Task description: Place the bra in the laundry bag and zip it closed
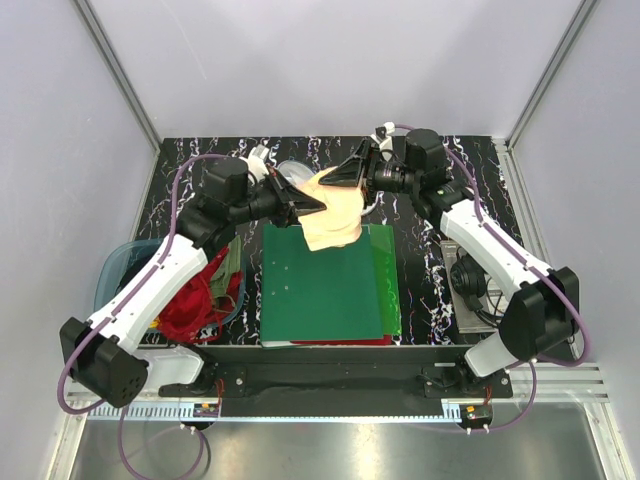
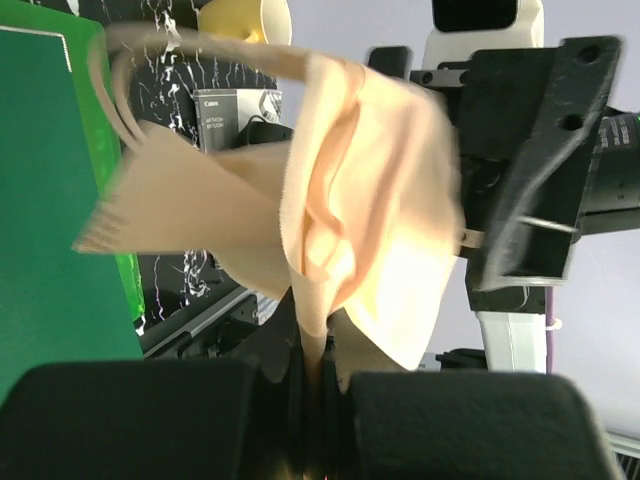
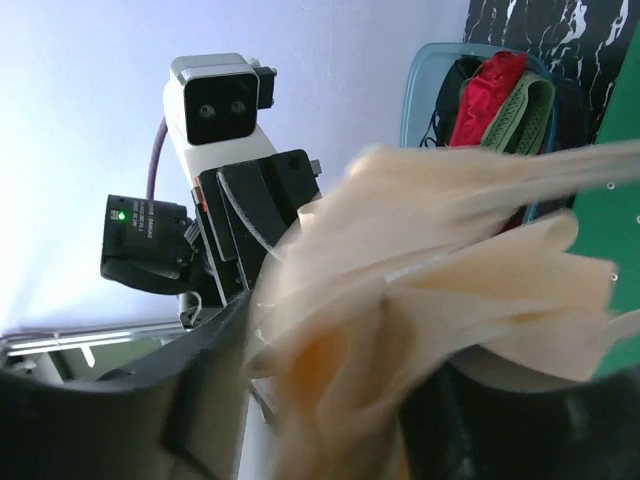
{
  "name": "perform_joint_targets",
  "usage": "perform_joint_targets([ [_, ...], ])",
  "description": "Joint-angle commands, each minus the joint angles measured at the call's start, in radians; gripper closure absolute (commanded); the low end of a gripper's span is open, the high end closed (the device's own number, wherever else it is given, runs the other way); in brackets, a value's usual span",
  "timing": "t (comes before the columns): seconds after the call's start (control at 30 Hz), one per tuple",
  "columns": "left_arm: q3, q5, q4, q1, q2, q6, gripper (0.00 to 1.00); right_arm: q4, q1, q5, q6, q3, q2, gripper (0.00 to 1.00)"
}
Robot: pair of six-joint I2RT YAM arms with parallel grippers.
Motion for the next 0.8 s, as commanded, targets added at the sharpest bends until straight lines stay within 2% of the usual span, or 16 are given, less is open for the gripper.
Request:
perform_joint_targets([
  [0.0,-0.017,0.006,0.062,-0.014,0.01,0.023,1.0,0.118,0.013,-0.048,0.067,-0.006,0.005,0.5],
  [0.03,-0.017,0.001,0.055,-0.014,0.009,0.033,1.0,0.12,0.013,-0.052,0.07,-0.011,0.011,0.67],
  [0.1,-0.005,-0.017,0.01,-0.008,0.01,0.065,0.99,0.12,0.008,-0.059,0.075,-0.015,0.019,0.84],
  [0.17,0.004,-0.017,-0.023,-0.003,0.013,0.085,0.88,0.118,-0.001,-0.06,0.075,-0.026,0.028,0.99],
  [0.2,0.009,-0.02,-0.035,0.001,0.012,0.105,0.68,0.118,-0.015,-0.059,0.064,-0.031,0.034,1.0],
  [0.27,0.014,-0.037,-0.07,0.014,-0.003,0.142,0.49,0.114,-0.028,-0.056,0.046,-0.032,0.045,1.0],
  [0.37,-0.006,-0.043,-0.116,0.064,-0.025,0.179,0.28,0.08,-0.062,-0.06,0.001,-0.009,0.081,1.0],
  [0.43,-0.02,-0.02,-0.147,0.109,-0.037,0.194,0.04,0.048,-0.081,-0.051,-0.057,0.032,0.107,1.0],
  [0.47,-0.02,-0.02,-0.165,0.157,-0.036,0.219,0.01,-0.013,-0.084,-0.033,-0.083,0.05,0.118,1.0],
  [0.57,0.033,-0.051,-0.236,0.225,0.005,0.304,0.01,-0.092,-0.096,0.021,-0.175,0.123,0.161,1.0],
  [0.77,0.26,-0.153,-0.38,0.235,0.287,0.504,0.1,-0.14,-0.111,0.093,-0.238,0.253,0.285,1.0],
])
